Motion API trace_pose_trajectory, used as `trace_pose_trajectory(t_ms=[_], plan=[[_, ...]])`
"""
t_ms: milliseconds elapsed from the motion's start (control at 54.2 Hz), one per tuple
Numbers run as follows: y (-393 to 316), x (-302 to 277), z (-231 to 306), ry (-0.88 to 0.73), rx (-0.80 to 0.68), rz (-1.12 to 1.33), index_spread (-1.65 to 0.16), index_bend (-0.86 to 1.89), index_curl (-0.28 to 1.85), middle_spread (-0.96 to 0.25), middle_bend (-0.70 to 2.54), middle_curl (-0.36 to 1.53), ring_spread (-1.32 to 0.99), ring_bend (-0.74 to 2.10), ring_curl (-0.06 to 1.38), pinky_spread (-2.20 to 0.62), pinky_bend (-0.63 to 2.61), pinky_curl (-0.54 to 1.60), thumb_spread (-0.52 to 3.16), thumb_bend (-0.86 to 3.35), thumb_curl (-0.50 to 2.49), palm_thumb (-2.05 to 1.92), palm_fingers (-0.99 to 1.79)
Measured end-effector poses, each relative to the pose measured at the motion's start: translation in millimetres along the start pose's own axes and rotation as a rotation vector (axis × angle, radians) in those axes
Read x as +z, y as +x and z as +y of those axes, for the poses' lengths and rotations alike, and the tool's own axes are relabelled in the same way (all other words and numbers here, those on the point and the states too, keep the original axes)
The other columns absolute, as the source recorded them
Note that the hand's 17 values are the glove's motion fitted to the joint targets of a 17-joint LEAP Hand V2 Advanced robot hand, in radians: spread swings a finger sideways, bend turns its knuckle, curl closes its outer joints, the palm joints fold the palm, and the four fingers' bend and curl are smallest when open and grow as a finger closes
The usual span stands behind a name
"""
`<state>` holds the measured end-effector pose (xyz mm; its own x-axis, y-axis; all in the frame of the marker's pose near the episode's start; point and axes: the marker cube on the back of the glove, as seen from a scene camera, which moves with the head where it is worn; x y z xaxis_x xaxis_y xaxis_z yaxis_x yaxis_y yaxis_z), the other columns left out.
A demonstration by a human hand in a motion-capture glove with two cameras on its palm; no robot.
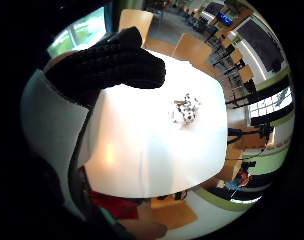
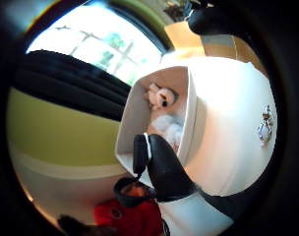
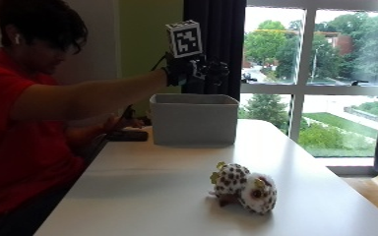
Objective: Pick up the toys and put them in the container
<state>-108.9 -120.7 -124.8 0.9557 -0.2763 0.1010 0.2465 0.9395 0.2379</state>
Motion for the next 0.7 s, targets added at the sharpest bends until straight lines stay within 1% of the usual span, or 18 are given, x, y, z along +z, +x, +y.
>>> trace_pose_trajectory(t_ms=[92, 314, 406, 480, 572, 702], plan=[[2.8, -1.1, 0.5, 0.006, 0.018, 0.023, -0.40, 0.23, 0.49, -0.08, 0.17, 0.35, 0.05, 0.20, 0.31, 0.05, 1.10, 0.33, 1.15, -0.03, 0.34, -0.02, 0.02], [4.3, -3.6, 4.1, 0.011, 0.002, 0.010, -0.40, 0.22, 0.48, -0.08, 0.17, 0.33, 0.05, 0.19, 0.30, 0.05, 1.08, 0.33, 1.15, -0.03, 0.32, -0.02, 0.03], [13.2, -1.9, 2.9, 0.011, 0.097, 0.096, -0.41, 0.23, 0.48, -0.08, 0.17, 0.33, 0.05, 0.20, 0.31, 0.06, 1.07, 0.32, 1.15, -0.03, 0.32, -0.02, 0.03], [5.3, -3.1, 4.5, 0.010, 0.022, 0.021, -0.41, 0.23, 0.48, -0.08, 0.17, 0.33, 0.05, 0.19, 0.30, 0.06, 1.06, 0.32, 1.15, -0.03, 0.32, -0.02, 0.03], [6.7, -1.4, 6.5, 0.000, -0.036, 0.055, -0.41, 0.24, 0.48, -0.08, 0.17, 0.32, 0.05, 0.19, 0.30, 0.06, 1.06, 0.32, 1.15, -0.03, 0.32, -0.01, 0.04], [2.6, -0.9, 4.8, 0.005, -0.017, 0.030, -0.41, 0.24, 0.48, -0.08, 0.18, 0.32, 0.05, 0.19, 0.30, 0.06, 1.06, 0.32, 1.15, -0.03, 0.31, -0.01, 0.04]])
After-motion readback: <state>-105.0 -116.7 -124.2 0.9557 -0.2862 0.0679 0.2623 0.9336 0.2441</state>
